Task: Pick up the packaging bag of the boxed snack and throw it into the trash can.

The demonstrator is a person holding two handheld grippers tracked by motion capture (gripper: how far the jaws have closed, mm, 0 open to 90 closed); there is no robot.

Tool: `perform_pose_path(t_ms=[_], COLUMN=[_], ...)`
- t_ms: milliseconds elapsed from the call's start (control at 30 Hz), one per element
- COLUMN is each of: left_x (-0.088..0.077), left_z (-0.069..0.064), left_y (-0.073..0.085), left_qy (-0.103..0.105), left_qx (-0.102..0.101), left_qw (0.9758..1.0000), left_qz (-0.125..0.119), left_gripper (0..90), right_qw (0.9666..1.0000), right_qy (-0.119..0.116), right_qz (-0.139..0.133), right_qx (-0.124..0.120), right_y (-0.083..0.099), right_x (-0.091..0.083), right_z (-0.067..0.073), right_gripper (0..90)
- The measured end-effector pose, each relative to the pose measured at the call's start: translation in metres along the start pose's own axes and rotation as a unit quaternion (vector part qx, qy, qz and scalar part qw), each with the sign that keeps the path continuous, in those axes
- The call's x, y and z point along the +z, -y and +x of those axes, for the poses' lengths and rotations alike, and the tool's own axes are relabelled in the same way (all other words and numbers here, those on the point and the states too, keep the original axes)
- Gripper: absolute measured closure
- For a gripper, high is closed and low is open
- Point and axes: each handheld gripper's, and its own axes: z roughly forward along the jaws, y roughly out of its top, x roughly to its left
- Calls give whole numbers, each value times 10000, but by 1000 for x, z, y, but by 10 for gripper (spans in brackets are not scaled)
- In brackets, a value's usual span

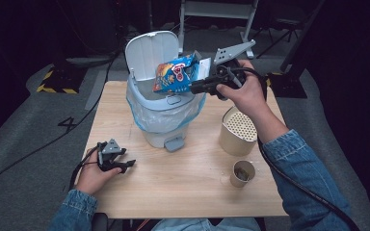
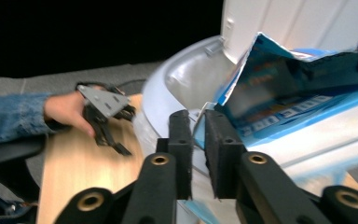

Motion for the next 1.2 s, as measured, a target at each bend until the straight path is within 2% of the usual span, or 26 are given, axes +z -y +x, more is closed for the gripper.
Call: perform_pose_path(t_ms=[100, 167, 267, 400, 533, 633, 667, 767, 833, 967, 1067, 1133, 1200], left_x=[0, 0, 0, 0, 0, 0, 0, 0, 0, 0, 1, 1, 1], left_z=[0, 0, 0, 0, -1, 0, 0, 0, 0, 0, 0, 0, 0], left_y=[0, 0, 0, 0, 0, 0, 0, 0, 0, 0, -1, -1, -1], left_qy=[2, 3, 3, 7, 8, 1, -1, -5, 3, 4, 6, 1, -6], left_qx=[-8, -5, -5, -4, -42, -29, -21, 5, -7, 9, -29, -27, -14], left_qw=[10000, 10000, 10000, 10000, 10000, 10000, 10000, 10000, 10000, 10000, 10000, 10000, 10000], left_qz=[-1, 0, 0, 0, -17, -14, -10, 4, -1, 6, -8, -8, -12], left_gripper=[365, 365, 364, 362, 362, 362, 362, 361, 361, 360, 360, 360, 359], right_qw=[10000, 10000, 9998, 9992, 9983, 9984, 9982, 9973, 9958, 9933, 9930, 9932, 9930], right_qy=[-36, 43, 124, 162, 195, 279, 386, 565, 729, 997, 1085, 1098, 1137], right_qz=[-65, -79, -170, -263, -431, -341, -262, -344, -472, -488, -379, -207, -58], right_qx=[14, -1, 0, -243, -331, -360, -380, -327, -298, -310, -270, -334, -319], right_y=[-4, -7, -11, -17, -24, -25, -24, -19, -16, -3, 14, 26, 37], right_x=[4, 7, 8, 3, -4, 0, 4, 3, -6, -26, -35, -34, -31], right_z=[6, 9, 14, 20, 24, 23, 23, 21, 19, 12, 4, 0, -4], right_gripper=[865, 895, 900, 900, 900, 900, 878, 756, 647, 521, 451, 432, 374])
